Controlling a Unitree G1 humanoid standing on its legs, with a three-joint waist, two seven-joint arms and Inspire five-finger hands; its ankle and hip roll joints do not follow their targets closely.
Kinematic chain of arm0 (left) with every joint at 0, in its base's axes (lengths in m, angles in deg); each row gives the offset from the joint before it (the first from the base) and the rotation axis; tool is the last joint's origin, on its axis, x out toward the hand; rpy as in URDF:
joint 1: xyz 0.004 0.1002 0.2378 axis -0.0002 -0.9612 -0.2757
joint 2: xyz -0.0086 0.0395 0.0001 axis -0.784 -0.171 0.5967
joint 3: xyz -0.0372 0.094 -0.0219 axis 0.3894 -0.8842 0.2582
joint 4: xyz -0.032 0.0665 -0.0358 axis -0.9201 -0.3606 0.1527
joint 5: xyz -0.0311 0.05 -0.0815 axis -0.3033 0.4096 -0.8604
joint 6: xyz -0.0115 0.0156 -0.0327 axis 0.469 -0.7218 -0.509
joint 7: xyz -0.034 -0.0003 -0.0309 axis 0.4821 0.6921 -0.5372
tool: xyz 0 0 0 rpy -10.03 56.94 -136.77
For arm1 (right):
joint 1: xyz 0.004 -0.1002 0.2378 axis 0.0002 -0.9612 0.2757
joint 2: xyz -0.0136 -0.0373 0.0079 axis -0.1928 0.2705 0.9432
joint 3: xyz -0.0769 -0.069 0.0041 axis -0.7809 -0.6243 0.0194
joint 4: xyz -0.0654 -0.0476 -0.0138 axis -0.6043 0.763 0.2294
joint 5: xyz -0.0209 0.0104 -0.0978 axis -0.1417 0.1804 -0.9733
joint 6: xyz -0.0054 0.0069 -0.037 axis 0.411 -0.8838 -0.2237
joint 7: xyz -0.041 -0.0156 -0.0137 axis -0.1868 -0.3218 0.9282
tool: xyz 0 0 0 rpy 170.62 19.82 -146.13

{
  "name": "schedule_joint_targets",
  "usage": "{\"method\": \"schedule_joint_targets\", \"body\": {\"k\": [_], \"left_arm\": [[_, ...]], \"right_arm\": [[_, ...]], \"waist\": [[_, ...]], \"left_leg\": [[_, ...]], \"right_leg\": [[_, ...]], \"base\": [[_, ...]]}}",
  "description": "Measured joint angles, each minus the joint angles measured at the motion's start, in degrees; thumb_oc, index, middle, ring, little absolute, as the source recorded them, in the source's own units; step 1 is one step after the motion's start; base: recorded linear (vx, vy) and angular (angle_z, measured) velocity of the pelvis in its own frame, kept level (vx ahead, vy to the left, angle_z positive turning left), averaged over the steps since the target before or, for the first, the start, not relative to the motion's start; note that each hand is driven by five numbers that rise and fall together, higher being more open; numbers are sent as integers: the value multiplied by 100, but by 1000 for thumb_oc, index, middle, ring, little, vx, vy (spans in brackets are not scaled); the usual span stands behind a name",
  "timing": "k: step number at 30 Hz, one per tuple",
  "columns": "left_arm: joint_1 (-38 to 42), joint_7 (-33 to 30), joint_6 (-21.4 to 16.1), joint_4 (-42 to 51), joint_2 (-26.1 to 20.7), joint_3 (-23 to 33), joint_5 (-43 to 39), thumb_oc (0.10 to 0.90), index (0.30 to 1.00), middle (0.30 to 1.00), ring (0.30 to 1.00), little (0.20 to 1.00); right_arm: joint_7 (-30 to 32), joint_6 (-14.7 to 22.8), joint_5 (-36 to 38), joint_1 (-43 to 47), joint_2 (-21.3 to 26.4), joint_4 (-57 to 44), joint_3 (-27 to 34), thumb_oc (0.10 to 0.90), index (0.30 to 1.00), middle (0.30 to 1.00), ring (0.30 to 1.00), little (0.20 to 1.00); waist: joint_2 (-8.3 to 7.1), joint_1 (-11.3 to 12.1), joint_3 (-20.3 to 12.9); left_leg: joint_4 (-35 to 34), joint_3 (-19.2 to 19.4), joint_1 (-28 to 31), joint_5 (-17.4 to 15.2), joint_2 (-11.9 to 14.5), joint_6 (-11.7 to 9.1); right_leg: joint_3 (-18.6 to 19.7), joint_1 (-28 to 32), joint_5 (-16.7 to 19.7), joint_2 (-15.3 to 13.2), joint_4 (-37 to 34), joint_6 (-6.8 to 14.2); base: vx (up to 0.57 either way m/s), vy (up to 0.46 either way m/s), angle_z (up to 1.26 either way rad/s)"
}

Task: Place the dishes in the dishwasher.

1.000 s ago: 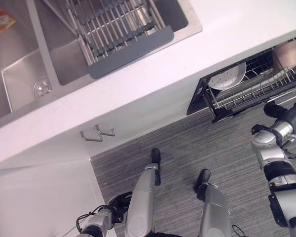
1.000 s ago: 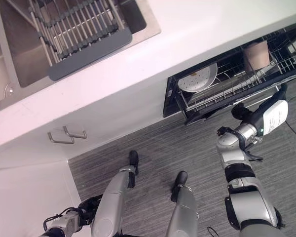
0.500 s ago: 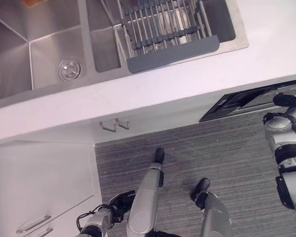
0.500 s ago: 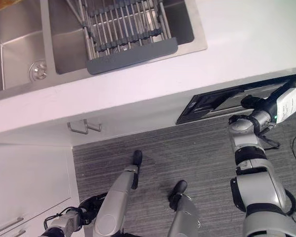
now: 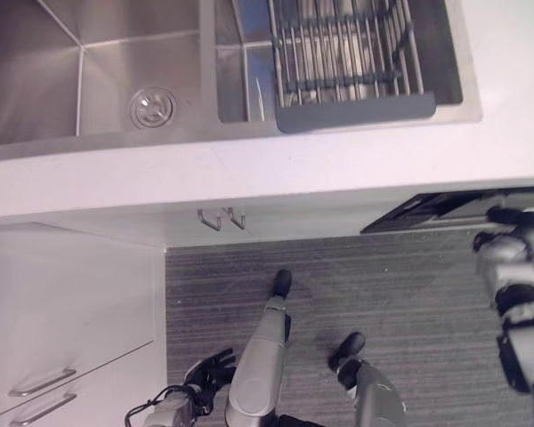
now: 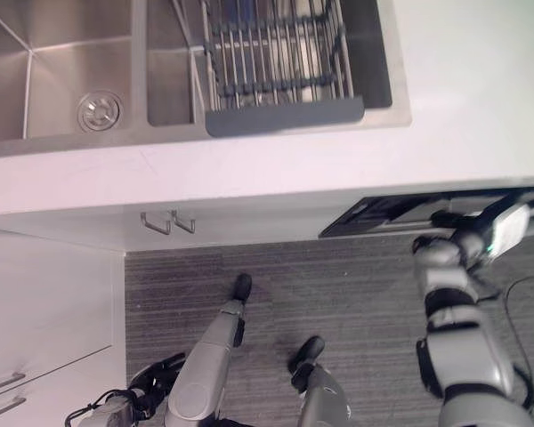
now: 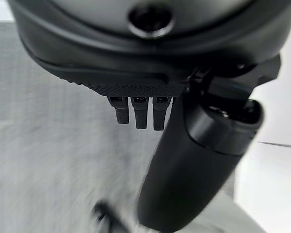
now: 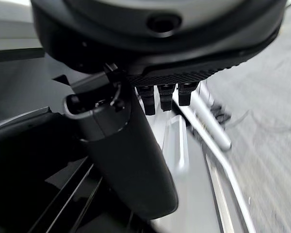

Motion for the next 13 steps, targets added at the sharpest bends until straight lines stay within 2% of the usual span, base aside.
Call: {"method": "schedule_joint_targets", "body": {"k": [1, 2, 3, 4, 5, 7, 9, 11, 13], "left_arm": [[28, -137, -34, -1, -2, 4, 83, 800, 900, 900, 900, 900], [132, -691, -159, 94, -4, 5, 397, 800, 900, 900, 900, 900], [124, -830, -206, 122, -14, 19, 466, 800, 900, 900, 900, 900], [174, -1012, -405, 82, -44, 74, 490, 800, 900, 900, 900, 900], [318, -1168, -784, -59, -88, 236, 495, 800, 900, 900, 900, 900], [434, -1118, -882, -299, -336, 678, 312, 800, 900, 900, 900, 900], [307, -1137, -924, -287, -537, 1043, 177, 800, 900, 900, 900, 900], [164, -1139, -949, -176, -624, 1216, 117, 800, 900, 900, 900, 900], [-51, -1178, -939, -131, -695, 1237, 402, 800, 900, 900, 900, 900]], "right_arm": [[1, 101, -58, -185, -63, -172, -46, 800, 900, 900, 900, 900], [-10, 375, -267, -700, -273, -629, -232, 800, 900, 900, 900, 900], [-13, 456, -331, -827, -338, -729, -274, 800, 900, 900, 900, 900], [-29, 650, -450, -951, -448, -801, -319, 800, 900, 900, 900, 900], [-132, 848, -574, -1095, -468, -764, -430, 800, 900, 900, 900, 900], [-529, 1089, -889, -1450, -471, -803, -514, 800, 900, 900, 900, 900], [-957, 965, -1003, -1873, -531, -780, -535, 800, 900, 900, 900, 900], [-1210, 797, -1130, -2234, -609, -619, -405, 800, 900, 900, 900, 900], [-1442, 538, -1211, -2572, -722, -301, -353, 800, 900, 900, 900, 900]], "waist": [[-15, -21, -1], [-26, -85, -9], [-24, -124, -9], [-26, -173, -28], [2, -277, -62], [56, -449, -148], [194, -621, -419], [338, -763, -573], [492, -882, -813]], "left_leg": [[0, 13, 54, -26, 14, -8], [37, 79, 195, -80, 30, 24], [56, 99, 228, -88, 28, 35], [105, 153, 249, -148, 45, 14], [150, 267, 298, -228, 83, 9], [183, 517, 507, -302, 80, 103], [225, 660, 555, -434, 54, 139], [211, 778, 647, -440, 20, 171], [215, 882, 696, -485, -4, 182]], "right_leg": [[3, 67, 7, 4, -39, 5], [35, 212, 11, -9, -93, 9], [37, 247, 22, -9, -90, 11], [101, 264, 8, -26, -97, 4], [206, 243, 26, -56, -104, 10], [356, 361, 22, -139, -90, 26], [462, 402, 43, -196, -113, 68], [521, 426, 65, -261, -157, 96], [622, 449, 137, -258, -245, 209]], "base": [[-60, 131, -11], [-74, 87, -12], [-91, 57, -17], [-38, 180, -28], [-39, 232, -29], [-33, 230, -40], [-63, 114, -35], [-50, 40, -21], [-101, 48, -28]]}}
